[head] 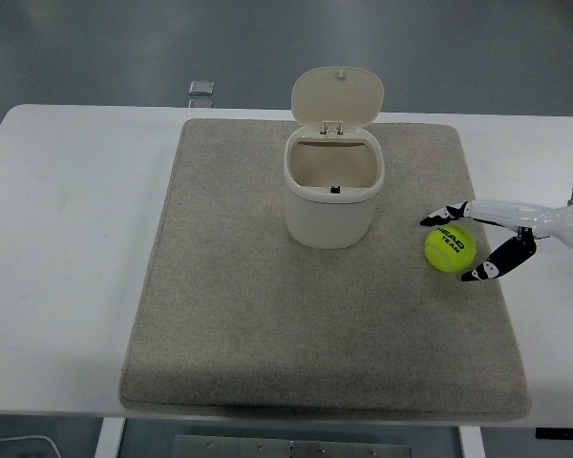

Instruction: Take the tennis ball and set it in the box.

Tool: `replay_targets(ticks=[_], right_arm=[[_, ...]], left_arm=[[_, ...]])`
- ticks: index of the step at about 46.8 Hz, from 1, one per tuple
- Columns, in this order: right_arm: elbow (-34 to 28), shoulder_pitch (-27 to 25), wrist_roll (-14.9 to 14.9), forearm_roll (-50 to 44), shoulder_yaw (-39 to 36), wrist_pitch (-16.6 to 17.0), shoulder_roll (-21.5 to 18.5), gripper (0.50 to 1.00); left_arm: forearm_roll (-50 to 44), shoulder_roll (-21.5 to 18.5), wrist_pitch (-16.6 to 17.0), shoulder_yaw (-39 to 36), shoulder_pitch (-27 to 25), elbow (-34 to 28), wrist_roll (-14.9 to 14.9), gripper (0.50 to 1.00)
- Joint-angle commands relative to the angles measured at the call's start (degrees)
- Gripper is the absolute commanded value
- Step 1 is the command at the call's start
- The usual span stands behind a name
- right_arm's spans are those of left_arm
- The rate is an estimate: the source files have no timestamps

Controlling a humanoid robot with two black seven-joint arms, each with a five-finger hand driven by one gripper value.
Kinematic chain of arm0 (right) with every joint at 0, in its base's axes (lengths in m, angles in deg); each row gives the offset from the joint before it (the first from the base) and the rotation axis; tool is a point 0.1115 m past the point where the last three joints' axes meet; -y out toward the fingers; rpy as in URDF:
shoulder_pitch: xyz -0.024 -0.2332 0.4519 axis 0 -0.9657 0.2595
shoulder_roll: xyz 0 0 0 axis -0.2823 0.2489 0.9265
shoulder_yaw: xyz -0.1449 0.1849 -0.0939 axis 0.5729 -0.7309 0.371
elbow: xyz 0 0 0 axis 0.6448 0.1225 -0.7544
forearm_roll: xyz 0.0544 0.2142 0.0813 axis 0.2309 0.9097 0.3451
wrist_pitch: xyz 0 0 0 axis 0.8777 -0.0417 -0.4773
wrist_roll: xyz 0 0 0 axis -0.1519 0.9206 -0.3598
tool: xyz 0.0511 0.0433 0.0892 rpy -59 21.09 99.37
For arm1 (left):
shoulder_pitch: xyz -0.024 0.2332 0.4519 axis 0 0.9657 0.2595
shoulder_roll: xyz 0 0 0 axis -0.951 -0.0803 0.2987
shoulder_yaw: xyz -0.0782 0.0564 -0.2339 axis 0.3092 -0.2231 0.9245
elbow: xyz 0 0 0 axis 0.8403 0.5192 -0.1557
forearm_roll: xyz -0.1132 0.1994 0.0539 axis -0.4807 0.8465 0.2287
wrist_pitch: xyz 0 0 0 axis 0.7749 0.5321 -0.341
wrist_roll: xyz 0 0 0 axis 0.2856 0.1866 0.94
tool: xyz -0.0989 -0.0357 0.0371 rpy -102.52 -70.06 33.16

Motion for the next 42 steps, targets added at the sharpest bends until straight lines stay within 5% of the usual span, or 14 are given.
replay_targets(ticks=[1,14,24,29,33,42], right_arm=[[0.00,-0.03,0.00,0.01,-0.01,0.08,0.00,0.885],[0.00,-0.03,0.00,0.01,-0.01,0.08,0.00,0.729],[0.00,0.14,0.00,0.01,-0.01,0.17,0.00,0.715],[0.00,0.76,0.09,0.53,-0.45,0.78,0.17,0.636],[0.00,2.25,0.27,0.97,-0.89,2.18,0.18,0.505],[0.09,4.89,2.20,2.99,-0.98,4.03,0.62,0.500]], left_arm=[[0.00,0.00,0.00,0.00,0.02,0.00,0.00,0.992],[0.00,0.00,0.00,0.00,0.02,0.00,0.00,0.992],[0.00,0.00,0.00,0.00,0.02,0.00,0.00,0.992],[0.00,0.00,0.00,0.00,0.02,0.00,0.00,0.992],[0.00,0.00,0.00,0.00,-0.07,0.00,0.00,0.992],[0.00,0.00,0.00,0.00,0.02,0.00,0.00,0.992]])
